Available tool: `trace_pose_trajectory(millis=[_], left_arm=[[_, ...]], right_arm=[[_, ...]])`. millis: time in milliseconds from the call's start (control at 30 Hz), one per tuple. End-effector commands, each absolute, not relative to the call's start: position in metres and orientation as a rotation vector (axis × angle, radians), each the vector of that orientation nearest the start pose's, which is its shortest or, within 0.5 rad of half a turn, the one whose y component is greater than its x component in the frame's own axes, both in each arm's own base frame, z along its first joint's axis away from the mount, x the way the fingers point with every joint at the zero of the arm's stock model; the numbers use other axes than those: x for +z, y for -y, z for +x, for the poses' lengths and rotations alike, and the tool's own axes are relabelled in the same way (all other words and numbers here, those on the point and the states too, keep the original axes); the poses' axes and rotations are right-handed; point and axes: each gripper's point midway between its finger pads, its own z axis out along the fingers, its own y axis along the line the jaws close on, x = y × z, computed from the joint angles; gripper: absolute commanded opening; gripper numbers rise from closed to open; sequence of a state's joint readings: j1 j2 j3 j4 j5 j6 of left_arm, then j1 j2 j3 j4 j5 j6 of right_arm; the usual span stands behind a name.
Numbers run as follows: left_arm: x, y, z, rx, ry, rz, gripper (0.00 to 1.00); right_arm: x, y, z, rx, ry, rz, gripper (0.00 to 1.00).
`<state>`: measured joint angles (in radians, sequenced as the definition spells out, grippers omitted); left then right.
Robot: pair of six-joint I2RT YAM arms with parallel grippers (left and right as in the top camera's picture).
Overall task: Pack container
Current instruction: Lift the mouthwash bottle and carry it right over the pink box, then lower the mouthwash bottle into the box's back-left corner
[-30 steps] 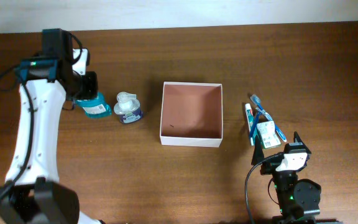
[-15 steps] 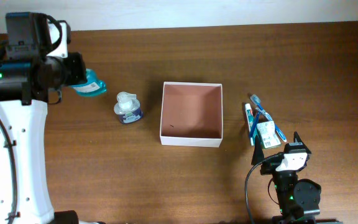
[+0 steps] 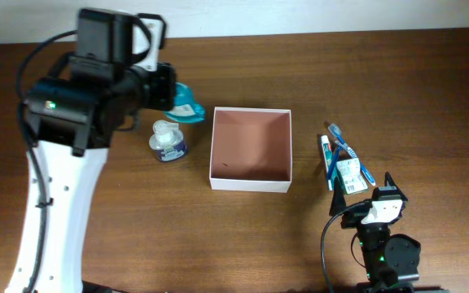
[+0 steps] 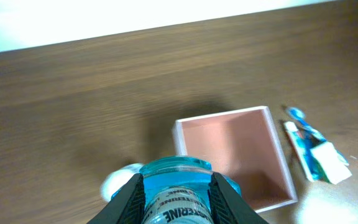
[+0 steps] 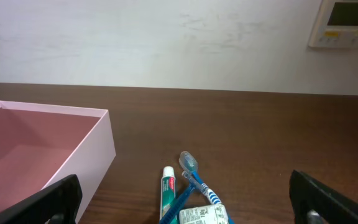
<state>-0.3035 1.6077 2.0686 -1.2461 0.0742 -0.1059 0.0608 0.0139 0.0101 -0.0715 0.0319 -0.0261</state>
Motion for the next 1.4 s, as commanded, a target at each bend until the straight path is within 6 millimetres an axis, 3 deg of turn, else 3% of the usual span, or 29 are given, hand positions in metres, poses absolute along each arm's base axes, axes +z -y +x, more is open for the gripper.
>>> trace_pose_trajectory(millis=[0, 233, 433, 867, 1033, 1367], left_arm=[[0.391, 0.153, 0.365, -0.371, -2.283, 0.276, 0.18], [0.376, 0.194, 0.373, -0.442, -2.311, 0.291, 0.18], [0.344, 0.225, 0.388, -0.443, -2.369, 0.333, 0.18], [0.289, 0.240, 0.424, -0.335, -2.451, 0.260, 0.18], [0.268, 0.234, 0.436, -0.239, -2.478, 0.239, 0.18], [0.243, 0.236, 0.449, -0.187, -2.507, 0.240, 0.18]], right_arm=[[0.156, -0.010, 0.246, 0.005, -1.648, -0.047, 0.98], [0.156, -0.010, 0.246, 0.005, -1.648, -0.047, 0.98], [0.156, -0.010, 0.246, 0.005, -1.648, -0.047, 0.98], [0.156, -0.010, 0.246, 0.005, -1.648, -0.047, 0.98], [0.156, -0.010, 0.246, 0.005, -1.648, -0.047, 0.98], [0.156, -0.010, 0.246, 0.005, -1.648, -0.047, 0.98]])
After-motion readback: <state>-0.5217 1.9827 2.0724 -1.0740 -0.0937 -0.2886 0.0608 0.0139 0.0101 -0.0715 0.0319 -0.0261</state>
